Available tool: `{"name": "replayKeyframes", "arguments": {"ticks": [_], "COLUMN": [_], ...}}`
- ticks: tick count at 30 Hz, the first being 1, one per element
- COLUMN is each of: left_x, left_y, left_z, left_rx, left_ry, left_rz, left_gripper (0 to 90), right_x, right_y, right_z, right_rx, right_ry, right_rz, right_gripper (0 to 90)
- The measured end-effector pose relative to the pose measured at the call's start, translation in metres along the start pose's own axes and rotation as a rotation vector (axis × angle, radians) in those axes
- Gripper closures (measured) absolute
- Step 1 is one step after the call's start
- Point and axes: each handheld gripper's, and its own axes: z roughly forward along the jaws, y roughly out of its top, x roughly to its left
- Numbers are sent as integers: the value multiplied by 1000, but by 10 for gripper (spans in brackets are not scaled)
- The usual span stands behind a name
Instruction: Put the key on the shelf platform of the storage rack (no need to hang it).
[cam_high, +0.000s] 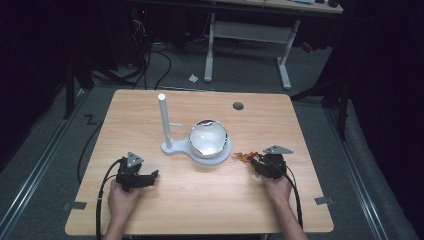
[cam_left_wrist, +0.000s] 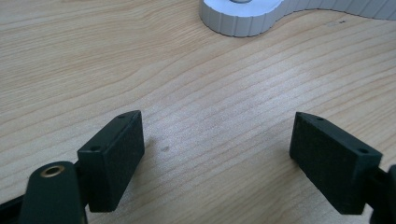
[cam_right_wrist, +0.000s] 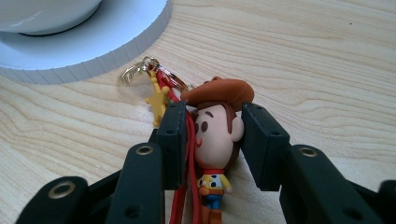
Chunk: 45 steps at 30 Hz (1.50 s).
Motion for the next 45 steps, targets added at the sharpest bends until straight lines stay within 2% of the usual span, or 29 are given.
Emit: {"name": "replayKeyframes", "arguments": {"ticks": [8,13,17,26,32,35,40,45], "left_x": [0,0,0,0,0,0,0,0], "left_y": [0,0,0,0,0,0,0,0], "left_z": [0,0,0,0,0,0,0,0], "left_rx": [0,0,1,1,0,-1,0,-1], "left_ry": [0,0,0,0,0,2,4,6], "left_rz": [0,0,0,3,0,3,4,3], "left_gripper": [183,183,183,183,183,184,185,188], "right_x": [2,0,-1,-4,-3,-2,0,0], "right_y": [0,2,3,6,11,15,20,26], "right_z": [-2,-11,-16,-42,-55,-65,-73,-79], "right_rx": [-9,-37,-36,-84,-107,-114,-117,-120], "right_ry": [2,1,3,18,19,32,48,80], "right_rz": [-24,-24,-26,-30,-58,-60,-81,-76], "right_gripper": [635,637,638,644,644,645,646,646]}}
